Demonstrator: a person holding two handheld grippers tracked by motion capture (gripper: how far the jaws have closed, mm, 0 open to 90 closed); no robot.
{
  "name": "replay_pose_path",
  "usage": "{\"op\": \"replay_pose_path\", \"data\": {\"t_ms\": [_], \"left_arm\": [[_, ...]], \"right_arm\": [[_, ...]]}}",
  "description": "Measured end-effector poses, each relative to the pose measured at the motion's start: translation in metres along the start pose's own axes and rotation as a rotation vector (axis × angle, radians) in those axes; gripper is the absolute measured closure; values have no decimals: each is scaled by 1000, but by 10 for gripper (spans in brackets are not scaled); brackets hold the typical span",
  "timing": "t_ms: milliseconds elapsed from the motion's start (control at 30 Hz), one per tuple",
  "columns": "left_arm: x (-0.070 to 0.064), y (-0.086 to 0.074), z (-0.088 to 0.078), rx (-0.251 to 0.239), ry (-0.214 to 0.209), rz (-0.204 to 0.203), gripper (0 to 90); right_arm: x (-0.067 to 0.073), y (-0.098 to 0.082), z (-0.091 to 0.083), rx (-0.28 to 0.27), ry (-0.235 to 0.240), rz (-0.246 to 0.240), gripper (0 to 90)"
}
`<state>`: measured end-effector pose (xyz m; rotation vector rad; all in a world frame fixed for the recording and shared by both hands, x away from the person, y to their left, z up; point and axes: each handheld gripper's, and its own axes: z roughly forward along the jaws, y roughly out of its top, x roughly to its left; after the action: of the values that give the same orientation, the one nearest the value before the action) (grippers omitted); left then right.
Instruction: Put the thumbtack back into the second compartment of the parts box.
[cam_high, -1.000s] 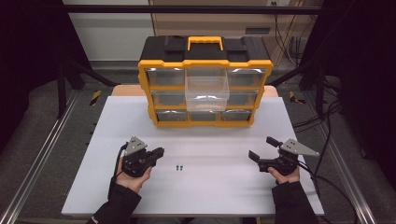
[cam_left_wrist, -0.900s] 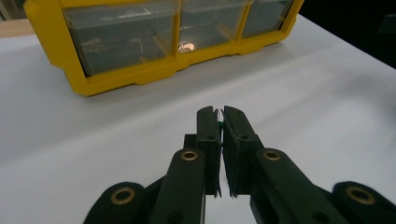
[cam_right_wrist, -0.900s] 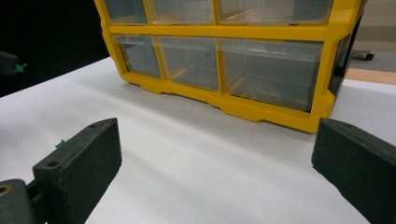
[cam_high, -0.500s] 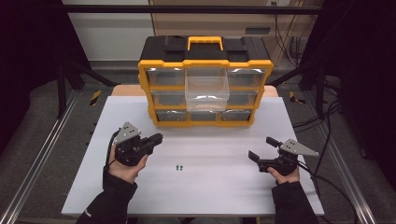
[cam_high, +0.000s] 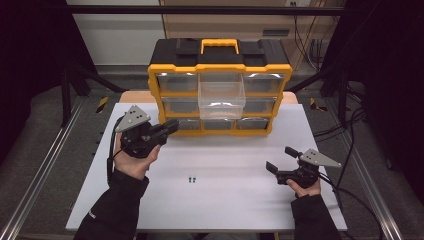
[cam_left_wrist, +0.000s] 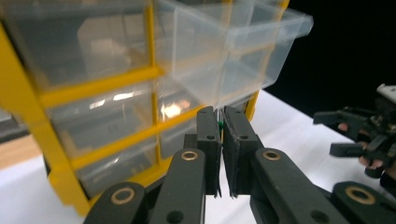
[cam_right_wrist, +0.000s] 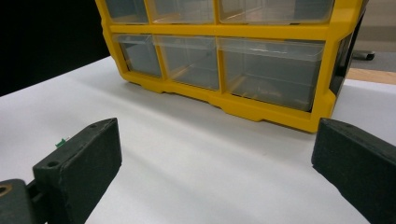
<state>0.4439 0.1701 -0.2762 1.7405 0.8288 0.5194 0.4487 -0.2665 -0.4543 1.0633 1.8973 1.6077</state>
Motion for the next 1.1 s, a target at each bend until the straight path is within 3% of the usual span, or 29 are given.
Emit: {"op": "replay_pose_path", "data": {"t_ms": [633,867,1100], "left_arm": [[-24,73,26,-47,-19,81,852],[-29,85,48,-23,-28,102,852],[-28,84,75,35,-29,117,852]], "right_arm": [[0,0,1,6,1,-6,19],[0,0,1,7,0,-7,19],[0,0,0,9,-1,-10,19]]}}
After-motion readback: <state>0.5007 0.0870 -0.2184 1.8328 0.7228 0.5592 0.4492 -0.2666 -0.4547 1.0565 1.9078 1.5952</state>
